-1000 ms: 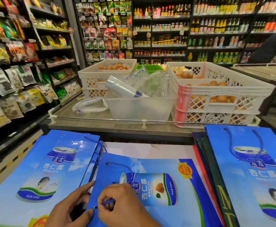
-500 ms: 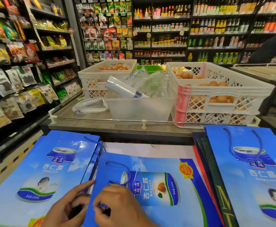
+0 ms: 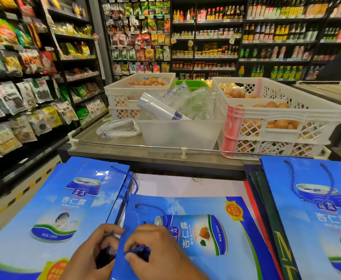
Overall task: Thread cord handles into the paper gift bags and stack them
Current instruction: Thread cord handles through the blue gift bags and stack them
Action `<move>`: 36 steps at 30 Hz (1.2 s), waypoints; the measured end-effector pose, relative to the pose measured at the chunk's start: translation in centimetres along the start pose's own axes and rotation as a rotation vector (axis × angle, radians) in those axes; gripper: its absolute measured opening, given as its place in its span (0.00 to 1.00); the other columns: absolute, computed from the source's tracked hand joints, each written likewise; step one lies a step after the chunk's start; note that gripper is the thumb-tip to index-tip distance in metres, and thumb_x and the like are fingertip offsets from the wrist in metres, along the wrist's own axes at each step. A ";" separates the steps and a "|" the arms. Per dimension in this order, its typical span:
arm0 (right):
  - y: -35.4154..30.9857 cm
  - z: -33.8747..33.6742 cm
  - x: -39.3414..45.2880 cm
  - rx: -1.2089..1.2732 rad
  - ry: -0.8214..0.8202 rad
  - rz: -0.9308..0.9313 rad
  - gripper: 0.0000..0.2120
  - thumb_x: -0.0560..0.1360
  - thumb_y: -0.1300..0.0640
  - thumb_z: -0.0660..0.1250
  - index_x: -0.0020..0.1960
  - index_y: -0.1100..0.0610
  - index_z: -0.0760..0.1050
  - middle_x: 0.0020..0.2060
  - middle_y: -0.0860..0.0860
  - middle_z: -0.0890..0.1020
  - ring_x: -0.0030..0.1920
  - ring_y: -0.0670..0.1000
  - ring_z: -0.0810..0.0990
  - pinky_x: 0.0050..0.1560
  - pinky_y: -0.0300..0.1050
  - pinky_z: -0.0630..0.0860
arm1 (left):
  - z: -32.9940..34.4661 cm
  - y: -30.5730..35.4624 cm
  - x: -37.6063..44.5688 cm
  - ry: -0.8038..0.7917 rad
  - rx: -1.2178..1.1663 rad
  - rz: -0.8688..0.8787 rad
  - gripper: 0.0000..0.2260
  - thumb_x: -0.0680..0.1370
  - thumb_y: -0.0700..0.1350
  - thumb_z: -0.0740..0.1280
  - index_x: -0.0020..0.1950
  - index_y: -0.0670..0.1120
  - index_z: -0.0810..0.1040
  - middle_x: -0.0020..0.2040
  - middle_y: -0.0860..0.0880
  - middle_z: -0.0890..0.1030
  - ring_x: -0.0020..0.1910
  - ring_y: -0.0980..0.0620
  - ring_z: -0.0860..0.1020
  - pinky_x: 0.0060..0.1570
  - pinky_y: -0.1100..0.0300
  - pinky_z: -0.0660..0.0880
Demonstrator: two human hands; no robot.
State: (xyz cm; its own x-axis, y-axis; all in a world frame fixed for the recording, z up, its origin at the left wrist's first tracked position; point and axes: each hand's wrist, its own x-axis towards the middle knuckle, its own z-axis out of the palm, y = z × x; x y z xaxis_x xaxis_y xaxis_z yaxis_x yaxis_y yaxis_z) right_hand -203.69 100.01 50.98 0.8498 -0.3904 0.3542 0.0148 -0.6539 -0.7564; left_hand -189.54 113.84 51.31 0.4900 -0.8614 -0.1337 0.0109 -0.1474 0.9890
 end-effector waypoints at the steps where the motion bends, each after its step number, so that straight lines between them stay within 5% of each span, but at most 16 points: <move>1: 0.0 -0.1 0.0 -0.009 -0.011 0.006 0.05 0.75 0.54 0.71 0.49 0.50 0.84 0.45 0.45 0.82 0.48 0.41 0.78 0.52 0.31 0.72 | -0.3 -0.4 0.0 -0.037 -0.006 -0.008 0.19 0.70 0.22 0.74 0.57 0.35 0.77 0.37 0.38 0.76 0.37 0.45 0.75 0.38 0.60 0.74; 7: 0.3 -0.3 -0.2 0.019 -0.053 0.076 0.04 0.74 0.55 0.71 0.47 0.51 0.83 0.42 0.45 0.80 0.44 0.42 0.78 0.58 0.39 0.72 | -0.8 -0.6 -0.1 -0.094 -0.060 -0.036 0.13 0.74 0.19 0.67 0.55 0.31 0.76 0.39 0.37 0.74 0.37 0.47 0.72 0.34 0.62 0.73; 12: -0.2 -0.7 0.1 0.116 -0.042 0.106 0.03 0.73 0.56 0.74 0.47 0.52 0.84 0.43 0.47 0.80 0.44 0.46 0.79 0.48 0.42 0.77 | -1.1 0.1 -0.4 -0.048 -0.017 0.078 0.13 0.69 0.37 0.78 0.52 0.43 0.82 0.47 0.32 0.72 0.42 0.43 0.75 0.46 0.50 0.70; 17: -1.0 -0.7 -0.3 0.108 -0.191 0.083 0.13 0.72 0.50 0.79 0.54 0.47 0.80 0.49 0.44 0.77 0.50 0.43 0.78 0.53 0.36 0.75 | -1.4 0.0 -0.4 -0.103 0.003 0.118 0.20 0.68 0.47 0.82 0.55 0.45 0.81 0.47 0.33 0.75 0.43 0.39 0.76 0.47 0.51 0.71; 21: -1.2 -0.7 -0.2 0.081 -0.128 0.071 0.05 0.74 0.54 0.74 0.49 0.50 0.80 0.44 0.43 0.77 0.47 0.42 0.78 0.51 0.33 0.72 | -1.5 0.0 -0.6 -0.058 0.093 0.140 0.30 0.60 0.62 0.84 0.55 0.48 0.82 0.45 0.40 0.77 0.42 0.47 0.77 0.44 0.58 0.71; 25: -1.3 -0.7 -0.3 0.075 -0.137 0.072 0.11 0.75 0.53 0.74 0.57 0.45 0.81 0.46 0.44 0.77 0.48 0.43 0.77 0.52 0.38 0.75 | -1.0 0.2 -0.4 -0.098 0.020 0.125 0.19 0.63 0.44 0.81 0.51 0.49 0.82 0.43 0.38 0.75 0.41 0.46 0.74 0.44 0.59 0.69; 29: -1.9 -0.3 -0.3 -0.034 -0.230 -0.010 0.21 0.79 0.46 0.70 0.69 0.32 0.72 0.48 0.45 0.72 0.53 0.43 0.75 0.60 0.45 0.73 | -1.1 -0.3 -0.2 -0.078 -0.037 0.119 0.27 0.65 0.33 0.75 0.60 0.54 0.80 0.46 0.34 0.75 0.42 0.39 0.74 0.46 0.57 0.70; 33: -1.9 0.9 -0.1 -0.214 -0.198 -0.057 0.17 0.81 0.38 0.62 0.68 0.39 0.76 0.47 0.44 0.70 0.53 0.45 0.72 0.60 0.49 0.71 | -1.4 -0.7 -0.2 -0.094 0.022 0.177 0.31 0.67 0.31 0.71 0.65 0.57 0.78 0.39 0.41 0.71 0.38 0.45 0.71 0.41 0.58 0.66; 36: -1.9 1.2 0.0 -0.233 -0.144 -0.101 0.13 0.81 0.41 0.64 0.61 0.45 0.78 0.47 0.44 0.70 0.52 0.45 0.72 0.57 0.49 0.72 | -1.5 -1.1 -0.2 -0.094 0.073 0.182 0.31 0.66 0.32 0.71 0.66 0.55 0.78 0.43 0.36 0.73 0.42 0.37 0.75 0.47 0.52 0.72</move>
State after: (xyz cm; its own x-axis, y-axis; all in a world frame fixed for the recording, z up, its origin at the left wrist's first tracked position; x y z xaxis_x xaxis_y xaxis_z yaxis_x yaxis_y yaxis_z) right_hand -203.07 102.08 51.75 0.9166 -0.2303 0.3267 -0.0039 -0.8224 -0.5688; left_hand -188.33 114.86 50.37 0.3942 -0.9182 0.0379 -0.1353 -0.0172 0.9907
